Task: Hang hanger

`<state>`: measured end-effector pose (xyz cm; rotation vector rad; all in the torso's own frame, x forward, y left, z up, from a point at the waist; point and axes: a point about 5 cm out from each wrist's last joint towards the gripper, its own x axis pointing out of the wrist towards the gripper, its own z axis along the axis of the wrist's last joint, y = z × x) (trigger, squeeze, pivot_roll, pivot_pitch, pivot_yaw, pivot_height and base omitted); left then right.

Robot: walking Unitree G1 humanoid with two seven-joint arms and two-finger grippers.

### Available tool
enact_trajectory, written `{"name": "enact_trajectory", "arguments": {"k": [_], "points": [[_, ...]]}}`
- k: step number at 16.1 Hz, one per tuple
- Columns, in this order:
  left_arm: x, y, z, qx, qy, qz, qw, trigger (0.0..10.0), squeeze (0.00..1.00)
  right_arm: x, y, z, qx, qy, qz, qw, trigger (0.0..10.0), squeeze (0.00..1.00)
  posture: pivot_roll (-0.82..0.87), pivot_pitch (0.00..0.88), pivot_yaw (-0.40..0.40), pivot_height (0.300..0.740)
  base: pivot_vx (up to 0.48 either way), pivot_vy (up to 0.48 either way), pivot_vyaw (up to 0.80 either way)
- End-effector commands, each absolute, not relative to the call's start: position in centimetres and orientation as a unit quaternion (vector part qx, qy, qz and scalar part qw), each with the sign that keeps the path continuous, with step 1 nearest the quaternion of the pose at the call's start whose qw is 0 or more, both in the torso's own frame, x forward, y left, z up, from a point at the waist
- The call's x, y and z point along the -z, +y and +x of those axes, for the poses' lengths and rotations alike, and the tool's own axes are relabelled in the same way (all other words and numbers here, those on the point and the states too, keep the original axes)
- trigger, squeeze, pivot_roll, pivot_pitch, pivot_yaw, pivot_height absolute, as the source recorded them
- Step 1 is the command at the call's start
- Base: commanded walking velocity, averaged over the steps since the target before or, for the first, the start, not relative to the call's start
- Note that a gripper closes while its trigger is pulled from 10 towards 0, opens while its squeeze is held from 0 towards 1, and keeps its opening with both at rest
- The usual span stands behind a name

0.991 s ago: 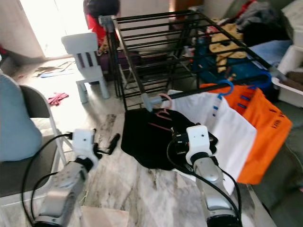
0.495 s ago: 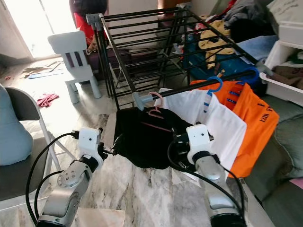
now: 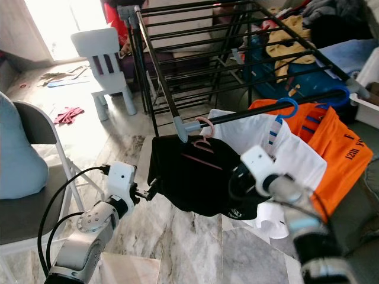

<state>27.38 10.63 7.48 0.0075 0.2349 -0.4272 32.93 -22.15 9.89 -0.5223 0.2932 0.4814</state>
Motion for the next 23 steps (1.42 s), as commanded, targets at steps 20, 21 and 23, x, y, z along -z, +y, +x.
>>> {"name": "enact_trajectory", "arguments": {"k": [20, 21, 23], "points": [[-6.7, 11.5, 25.8, 0.290, 0.154, 0.061, 0.943, 10.0, 0.00, -8.4, -21.4, 34.0, -0.371, 0.224, -0.272, 0.859, 0.0, 0.00, -0.11, 0.000, 0.043, 0.740, 0.000, 0.000, 0.00], [-6.7, 11.5, 25.8, 0.290, 0.154, 0.061, 0.943, 10.0, 0.00, -8.4, -21.4, 34.0, -0.367, 0.221, -0.275, 0.860, 0.0, 0.00, -0.10, 0.000, 0.043, 0.740, 0.000, 0.000, 0.00], [-6.7, 11.4, 25.8, 0.291, 0.154, 0.061, 0.942, 10.0, 0.00, -8.7, -21.3, 34.3, -0.356, 0.210, -0.277, 0.867, 0.0, 0.00, -0.10, 0.000, 0.042, 0.740, 0.000, 0.000, 0.00]]}}
